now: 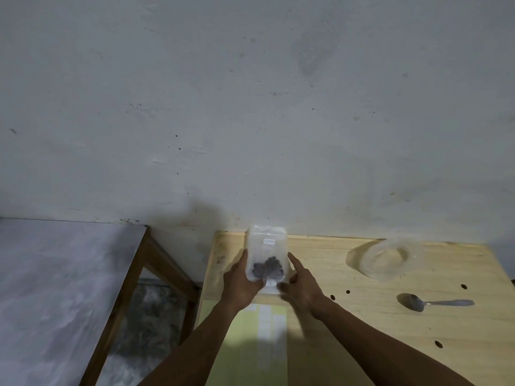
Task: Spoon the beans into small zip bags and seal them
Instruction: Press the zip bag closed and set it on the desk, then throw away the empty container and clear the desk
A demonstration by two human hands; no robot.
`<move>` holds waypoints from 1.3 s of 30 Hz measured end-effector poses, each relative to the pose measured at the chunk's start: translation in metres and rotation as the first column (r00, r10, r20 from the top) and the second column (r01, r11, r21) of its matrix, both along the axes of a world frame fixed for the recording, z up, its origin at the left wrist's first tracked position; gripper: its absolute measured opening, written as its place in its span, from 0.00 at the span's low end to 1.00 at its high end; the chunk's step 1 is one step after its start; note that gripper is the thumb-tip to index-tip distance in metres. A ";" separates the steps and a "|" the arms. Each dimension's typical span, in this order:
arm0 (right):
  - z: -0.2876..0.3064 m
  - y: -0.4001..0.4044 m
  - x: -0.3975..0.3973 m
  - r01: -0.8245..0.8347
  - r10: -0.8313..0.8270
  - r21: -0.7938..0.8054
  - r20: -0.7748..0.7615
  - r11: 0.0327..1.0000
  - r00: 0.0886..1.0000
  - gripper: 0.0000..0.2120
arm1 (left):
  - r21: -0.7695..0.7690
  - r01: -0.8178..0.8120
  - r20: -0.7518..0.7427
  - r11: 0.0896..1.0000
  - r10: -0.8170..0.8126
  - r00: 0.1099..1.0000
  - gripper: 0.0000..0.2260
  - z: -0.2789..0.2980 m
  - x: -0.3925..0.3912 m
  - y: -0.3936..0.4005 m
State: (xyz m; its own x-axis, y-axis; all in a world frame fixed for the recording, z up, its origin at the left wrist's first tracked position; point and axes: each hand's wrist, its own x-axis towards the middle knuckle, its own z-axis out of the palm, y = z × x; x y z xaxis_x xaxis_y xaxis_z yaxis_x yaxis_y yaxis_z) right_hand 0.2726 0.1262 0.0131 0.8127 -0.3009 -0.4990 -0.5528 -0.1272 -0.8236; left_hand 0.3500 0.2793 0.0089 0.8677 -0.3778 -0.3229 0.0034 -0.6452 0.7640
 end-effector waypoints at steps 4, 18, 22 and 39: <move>0.009 -0.017 -0.017 -0.087 0.082 -0.169 -0.037 0.982 0.996 0.29 | 0.052 -0.067 0.033 0.996 0.065 0.997 0.39 0.000 -0.009 0.004; 0.011 -0.092 -0.095 -0.567 0.438 -0.571 -0.362 0.594 0.823 0.26 | 0.177 0.533 0.273 0.827 -0.562 0.781 0.31 -0.002 -0.118 -0.027; 0.010 -0.085 -0.094 -0.537 0.492 -0.630 -0.269 0.560 0.828 0.14 | 0.336 0.548 0.099 0.766 -0.608 0.788 0.38 -0.011 -0.133 -0.047; -0.012 -0.106 -0.119 -0.465 0.578 -0.669 -0.064 0.580 0.814 0.20 | 0.524 0.553 -0.015 0.648 -0.643 0.766 0.51 -0.035 -0.152 -0.064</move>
